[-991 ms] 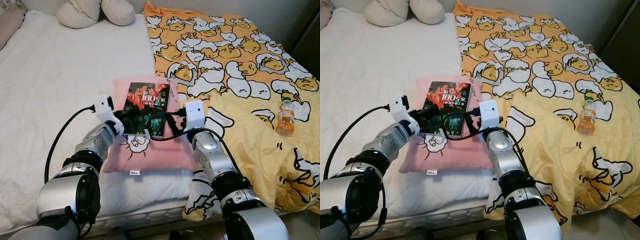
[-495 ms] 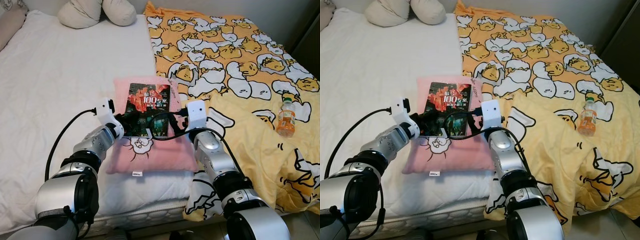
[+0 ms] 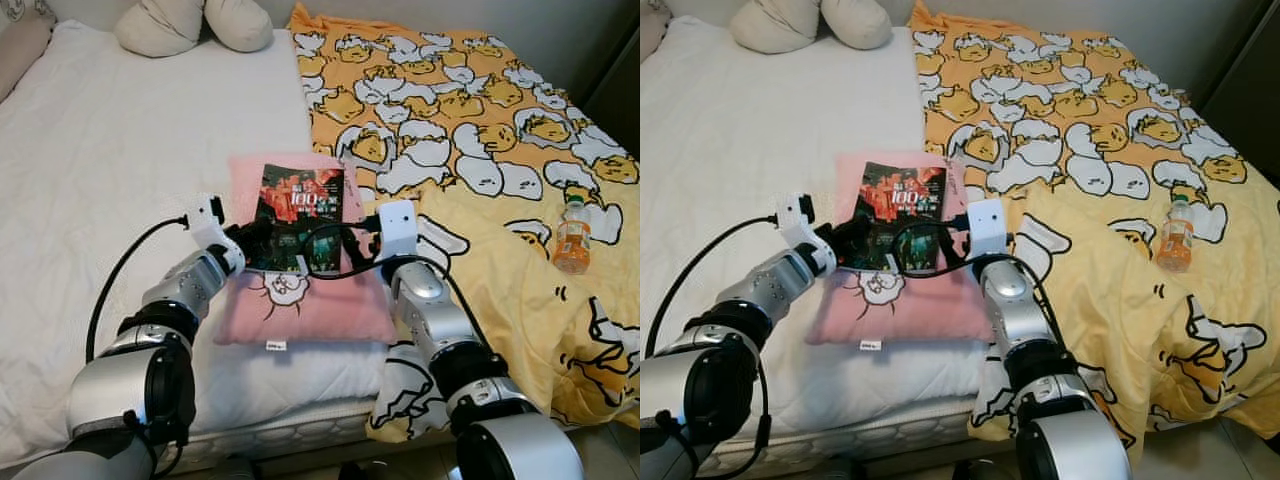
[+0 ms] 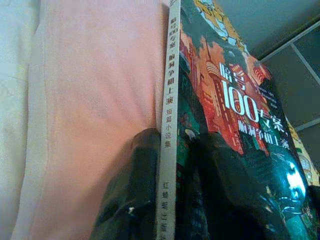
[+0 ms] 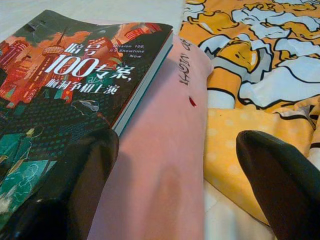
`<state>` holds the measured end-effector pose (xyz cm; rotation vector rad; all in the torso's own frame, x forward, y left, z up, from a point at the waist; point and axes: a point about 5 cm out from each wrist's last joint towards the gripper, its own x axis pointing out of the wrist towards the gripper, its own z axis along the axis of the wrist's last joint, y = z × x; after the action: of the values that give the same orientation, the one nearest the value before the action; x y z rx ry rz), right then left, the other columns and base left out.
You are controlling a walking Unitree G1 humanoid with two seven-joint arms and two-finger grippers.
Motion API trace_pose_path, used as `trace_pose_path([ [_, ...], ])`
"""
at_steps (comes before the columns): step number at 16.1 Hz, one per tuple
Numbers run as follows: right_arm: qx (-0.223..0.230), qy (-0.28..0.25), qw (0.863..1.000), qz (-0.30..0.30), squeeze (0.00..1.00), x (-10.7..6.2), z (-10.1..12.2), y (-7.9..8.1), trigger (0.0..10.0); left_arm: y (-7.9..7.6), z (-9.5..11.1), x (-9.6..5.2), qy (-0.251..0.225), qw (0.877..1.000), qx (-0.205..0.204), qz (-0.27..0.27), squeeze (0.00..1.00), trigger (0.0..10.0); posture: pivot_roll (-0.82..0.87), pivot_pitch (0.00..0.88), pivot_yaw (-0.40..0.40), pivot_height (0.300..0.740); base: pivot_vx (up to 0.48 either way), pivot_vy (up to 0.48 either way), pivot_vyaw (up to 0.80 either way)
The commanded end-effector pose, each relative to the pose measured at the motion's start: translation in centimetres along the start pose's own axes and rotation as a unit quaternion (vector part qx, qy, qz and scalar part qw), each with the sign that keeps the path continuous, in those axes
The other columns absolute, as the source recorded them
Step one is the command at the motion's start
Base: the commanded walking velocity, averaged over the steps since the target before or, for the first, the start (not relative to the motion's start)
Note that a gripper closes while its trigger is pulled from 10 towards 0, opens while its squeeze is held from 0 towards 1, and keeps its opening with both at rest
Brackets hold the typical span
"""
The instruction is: Clean up the room
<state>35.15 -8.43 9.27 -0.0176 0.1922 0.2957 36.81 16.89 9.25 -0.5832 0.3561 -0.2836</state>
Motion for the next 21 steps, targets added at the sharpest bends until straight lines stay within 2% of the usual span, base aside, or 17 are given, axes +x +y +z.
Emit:
trace_pose_path([
  [1, 0.002, 0.002, 1.000, 0.002, 0.00, -0.1, 0.0, 0.0, 10.0, -0.7, -0.1, 0.3, 0.005, 1.000, 0.000, -0.014, 0.00, 0.0, 0.00, 0.037, -0.062, 0.732, 0.000, 0.000, 0.00],
  [5, 0.001, 0.000, 1.000, -0.001, 0.00, 0.0, 0.2, -0.3, 10.0, -1.1, 2.1, 0.3, -0.035, 0.999, 0.013, -0.038, 0.00, 0.0, 0.00, 0.040, -0.065, 0.732, 0.000, 0.000, 0.00],
  [6, 0.001, 0.001, 1.000, -0.002, 0.00, 0.0, 0.1, -0.4, 10.0, -1.2, 3.2, 0.1, -0.055, 0.997, 0.036, -0.044, 0.00, 0.0, 0.00, 0.041, -0.067, 0.732, 0.000, 0.000, 0.00],
  [8, 0.001, 0.002, 1.000, -0.001, 0.00, -0.1, 0.1, -0.3, 10.0, -1.1, 4.1, -0.1, -0.071, 0.995, 0.063, -0.045, 0.00, 0.0, 0.01, 0.042, -0.068, 0.732, 0.000, 0.000, 0.00],
  [9, 0.001, 0.003, 1.000, 0.001, 0.00, 0.0, 0.0, -0.2, 10.0, -0.9, 5.2, -0.5, -0.091, 0.987, 0.127, -0.032, 0.00, 0.0, 0.01, 0.040, -0.067, 0.732, 0.000, 0.000, 0.00],
  [12, 0.001, 0.002, 1.000, 0.000, 0.00, 0.0, 0.1, -0.2, 10.0, -0.7, 6.6, -1.1, -0.128, 0.979, 0.155, -0.014, 0.00, 0.0, 0.01, 0.040, -0.067, 0.732, 0.000, 0.000, 0.00],
  [14, 0.000, 0.004, 1.000, -0.001, 0.00, -0.1, 0.0, -0.4, 10.0, -0.9, 6.7, -1.2, -0.133, 0.978, 0.160, -0.025, 0.00, 0.0, 0.01, 0.040, -0.067, 0.732, 0.000, 0.000, 0.00],
  [16, -0.001, 0.007, 1.000, -0.002, 0.00, -0.1, -0.2, -0.4, 10.0, -1.7, 5.4, -0.9, -0.116, 0.975, 0.185, -0.044, 0.00, 0.0, 0.01, 0.041, -0.066, 0.732, 0.000, 0.000, 0.00],
  [17, -0.001, 0.007, 1.000, -0.001, 0.00, -0.1, -0.2, -0.4, 10.0, -2.1, 4.7, -0.7, -0.107, 0.968, 0.222, -0.048, 0.00, 0.0, 0.01, 0.041, -0.066, 0.732, 0.000, 0.000, 0.00],
  [18, -0.001, 0.007, 1.000, -0.001, 0.00, -0.1, -0.2, -0.4, 10.0, -2.3, 4.4, -0.6, -0.104, 0.964, 0.238, -0.048, 0.00, 0.0, 0.01, 0.041, -0.066, 0.732, 0.000, 0.000, 0.00],
  [19, -0.001, 0.008, 1.000, -0.001, 0.00, -0.1, -0.2, -0.4, 10.0, -3.0, 4.3, -0.6, -0.122, 0.942, 0.311, -0.038, 0.00, 0.0, 0.00, 0.044, -0.064, 0.732, 0.000, 0.000, 0.00],
  [20, -0.001, 0.008, 1.000, -0.001, 0.00, -0.1, -0.2, -0.4, 10.0, -3.6, 4.4, -0.7, -0.141, 0.920, 0.364, -0.031, 0.00, 0.0, 0.00, 0.044, -0.064, 0.732, 0.000, 0.000, 0.00],
  [21, -0.002, 0.009, 1.000, -0.003, 0.00, -0.2, -0.2, -0.5, 10.0, -4.7, 4.7, -0.9, -0.184, 0.877, 0.443, -0.016, 0.00, 0.0, 0.00, 0.044, -0.064, 0.732, 0.000, 0.000, 0.00],
])
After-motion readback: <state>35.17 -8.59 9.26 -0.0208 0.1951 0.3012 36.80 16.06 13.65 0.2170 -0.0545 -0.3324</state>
